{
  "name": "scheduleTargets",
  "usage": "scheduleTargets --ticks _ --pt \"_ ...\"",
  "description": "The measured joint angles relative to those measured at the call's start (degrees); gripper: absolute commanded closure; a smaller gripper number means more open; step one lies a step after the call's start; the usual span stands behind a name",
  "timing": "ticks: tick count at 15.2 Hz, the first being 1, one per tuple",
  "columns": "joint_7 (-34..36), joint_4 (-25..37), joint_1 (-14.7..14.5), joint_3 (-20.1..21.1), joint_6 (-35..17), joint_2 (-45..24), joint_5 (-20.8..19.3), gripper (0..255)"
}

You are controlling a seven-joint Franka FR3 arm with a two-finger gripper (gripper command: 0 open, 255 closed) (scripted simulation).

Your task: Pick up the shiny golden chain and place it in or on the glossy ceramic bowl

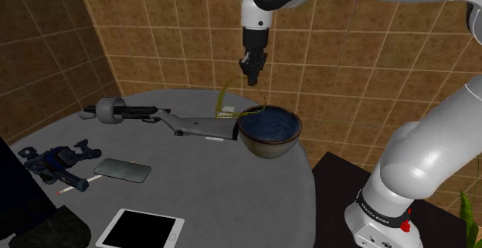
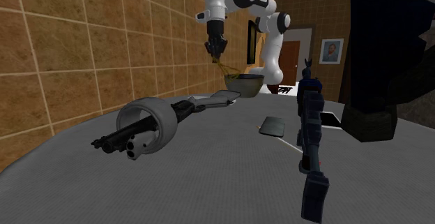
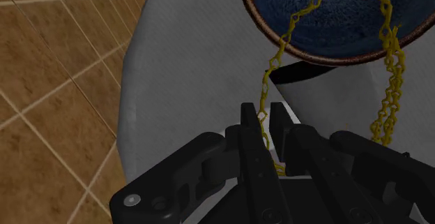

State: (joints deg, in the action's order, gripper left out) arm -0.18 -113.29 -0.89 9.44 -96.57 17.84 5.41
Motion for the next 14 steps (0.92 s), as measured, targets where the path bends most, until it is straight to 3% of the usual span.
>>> scheduleTargets --ticks 6,14 --pt "-1.3 -12.3 -0.7 -1.2 1.4 13.7 1.4 255" --pt "-1.7 -19.6 -0.9 -1.1 -3.5 16.0 1.9 255"
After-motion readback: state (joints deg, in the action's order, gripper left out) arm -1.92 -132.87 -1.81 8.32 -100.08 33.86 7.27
